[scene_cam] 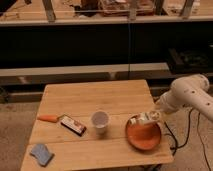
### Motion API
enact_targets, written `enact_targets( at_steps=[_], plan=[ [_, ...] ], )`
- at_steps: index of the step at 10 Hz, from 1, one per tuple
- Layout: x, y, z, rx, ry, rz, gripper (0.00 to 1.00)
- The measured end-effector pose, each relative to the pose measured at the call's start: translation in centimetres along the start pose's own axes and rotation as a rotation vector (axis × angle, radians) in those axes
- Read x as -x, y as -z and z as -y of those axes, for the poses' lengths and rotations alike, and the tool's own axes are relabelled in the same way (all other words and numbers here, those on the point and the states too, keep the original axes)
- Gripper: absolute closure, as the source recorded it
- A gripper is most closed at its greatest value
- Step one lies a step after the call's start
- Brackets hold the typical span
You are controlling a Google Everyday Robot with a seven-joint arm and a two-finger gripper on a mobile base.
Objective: Place the bottle in the ceramic bowl
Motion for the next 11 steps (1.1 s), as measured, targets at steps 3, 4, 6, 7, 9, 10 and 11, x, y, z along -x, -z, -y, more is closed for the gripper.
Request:
enact_targets(
  at_steps=[3,4,6,7,9,10,11],
  plan=[
    [-0.4,-0.1,-0.7,0.011,0.007,-0.007,0.86],
    [-0.3,-0.2,-0.9,0.011,0.008,-0.004,0.84],
    [0.4,-0.7,-0.2,0.008,0.019,0.002,0.84],
    [0.8,-1.0,0.4,0.009,0.024,0.007,0.84],
    [0.0,-0.8,-0.4,0.012,0.023,0.002,0.84],
    [-0.2,-0.8,-0.7,0.012,0.022,0.003,0.84],
    [0.2,-1.2,-0.6,0.012,0.028,0.007,0.84]
  ],
)
